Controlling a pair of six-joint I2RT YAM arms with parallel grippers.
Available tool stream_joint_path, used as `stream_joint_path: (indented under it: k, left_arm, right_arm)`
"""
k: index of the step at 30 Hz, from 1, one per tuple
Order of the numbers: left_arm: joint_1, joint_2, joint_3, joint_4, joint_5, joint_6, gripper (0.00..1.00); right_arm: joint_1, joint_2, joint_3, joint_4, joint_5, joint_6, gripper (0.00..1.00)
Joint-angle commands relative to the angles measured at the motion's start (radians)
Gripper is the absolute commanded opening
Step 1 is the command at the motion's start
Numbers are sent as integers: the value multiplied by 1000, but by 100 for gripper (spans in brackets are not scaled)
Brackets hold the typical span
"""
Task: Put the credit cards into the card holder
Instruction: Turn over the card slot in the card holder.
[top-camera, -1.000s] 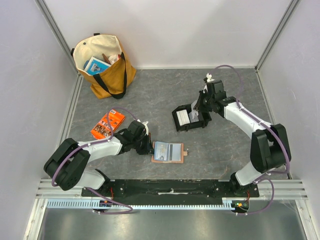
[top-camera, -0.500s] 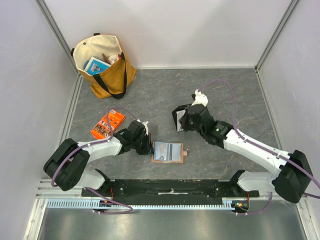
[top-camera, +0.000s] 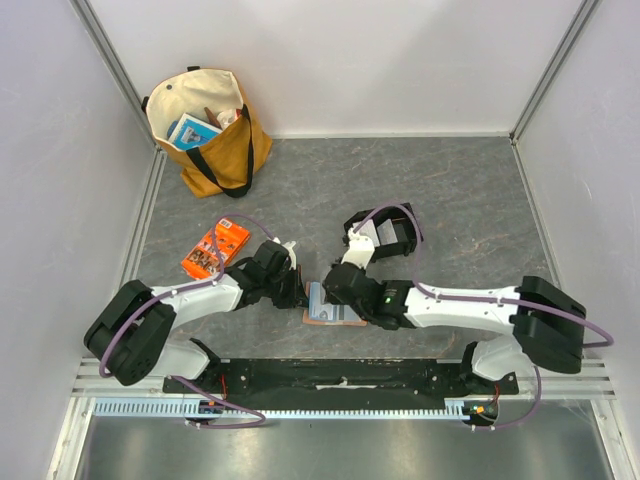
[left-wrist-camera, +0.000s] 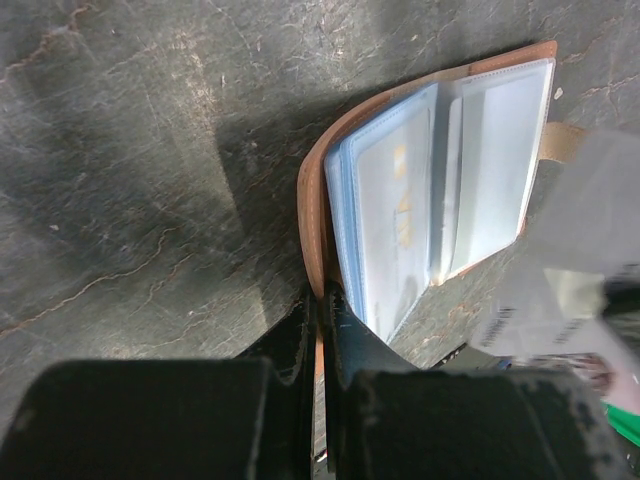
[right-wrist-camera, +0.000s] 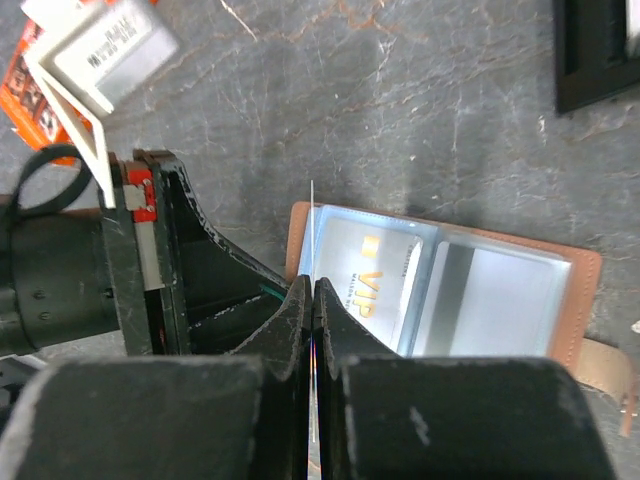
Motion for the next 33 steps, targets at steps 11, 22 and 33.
stream_joint_path:
  k: [11, 22, 33]
  left_arm:
    - [-2, -37, -7, 8, 7, -24, 2]
    - [-2, -46, -15, 10, 7, -24, 2]
    - [-2, -43, -21, 15, 9, -25, 2]
  right_arm:
    - [50, 131, 77, 76, 126, 42, 0]
    - [50, 195, 114, 121, 118, 29, 0]
    - [50, 217, 117, 87, 137, 28, 0]
